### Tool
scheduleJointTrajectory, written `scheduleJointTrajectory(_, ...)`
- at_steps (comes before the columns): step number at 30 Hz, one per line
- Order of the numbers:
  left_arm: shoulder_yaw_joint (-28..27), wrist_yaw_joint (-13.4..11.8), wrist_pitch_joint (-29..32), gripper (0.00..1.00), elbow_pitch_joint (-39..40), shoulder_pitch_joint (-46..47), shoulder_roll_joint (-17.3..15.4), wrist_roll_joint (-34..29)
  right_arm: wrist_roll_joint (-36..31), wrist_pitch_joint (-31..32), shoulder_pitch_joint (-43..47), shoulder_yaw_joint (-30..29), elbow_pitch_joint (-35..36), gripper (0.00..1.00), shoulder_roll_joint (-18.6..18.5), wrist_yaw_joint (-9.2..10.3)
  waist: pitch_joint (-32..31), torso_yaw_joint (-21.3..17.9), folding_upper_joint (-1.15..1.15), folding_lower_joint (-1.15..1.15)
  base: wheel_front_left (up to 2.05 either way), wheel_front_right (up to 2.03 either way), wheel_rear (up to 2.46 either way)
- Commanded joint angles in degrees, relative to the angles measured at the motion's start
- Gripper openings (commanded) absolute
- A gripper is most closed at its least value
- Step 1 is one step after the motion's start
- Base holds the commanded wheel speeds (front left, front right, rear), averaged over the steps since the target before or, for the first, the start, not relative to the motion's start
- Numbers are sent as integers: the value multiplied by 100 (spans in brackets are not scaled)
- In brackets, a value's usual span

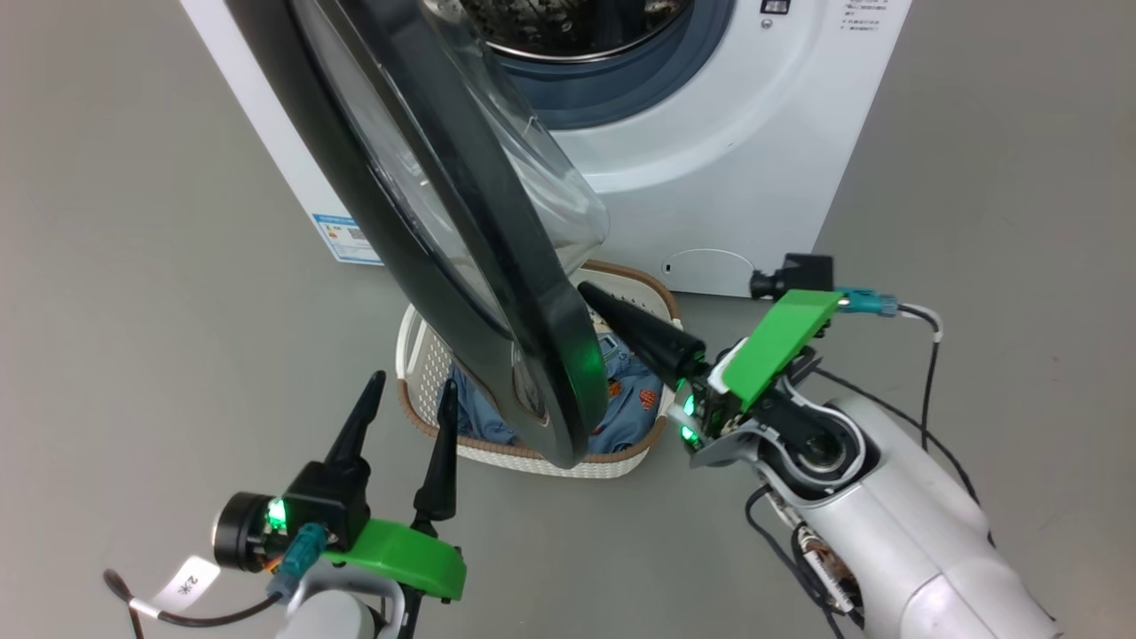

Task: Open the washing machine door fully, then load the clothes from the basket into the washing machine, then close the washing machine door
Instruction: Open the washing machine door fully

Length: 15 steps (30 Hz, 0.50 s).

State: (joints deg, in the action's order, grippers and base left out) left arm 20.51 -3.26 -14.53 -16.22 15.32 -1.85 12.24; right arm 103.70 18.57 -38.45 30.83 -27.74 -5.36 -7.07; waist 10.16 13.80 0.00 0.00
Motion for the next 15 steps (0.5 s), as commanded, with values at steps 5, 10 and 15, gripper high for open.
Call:
scheduleJointTrajectory(5,-246,40,-47,100,97,-37,-103,-61,116,-369,237,-153,486,0,-130,-42,-56,-71,0,0,0,0,0)
scheduleJointTrajectory(10,-283,56,-47,100,74,-64,-103,-80,173,-786,649,-432,942,0,-459,-42,-139,-142,0,0,0,0,0)
scheduleJointTrajectory(15,-351,76,-47,100,29,-126,-103,-109,126,-1268,1208,-701,1409,0,-814,-42,-279,-236,0,0,0,0,0)
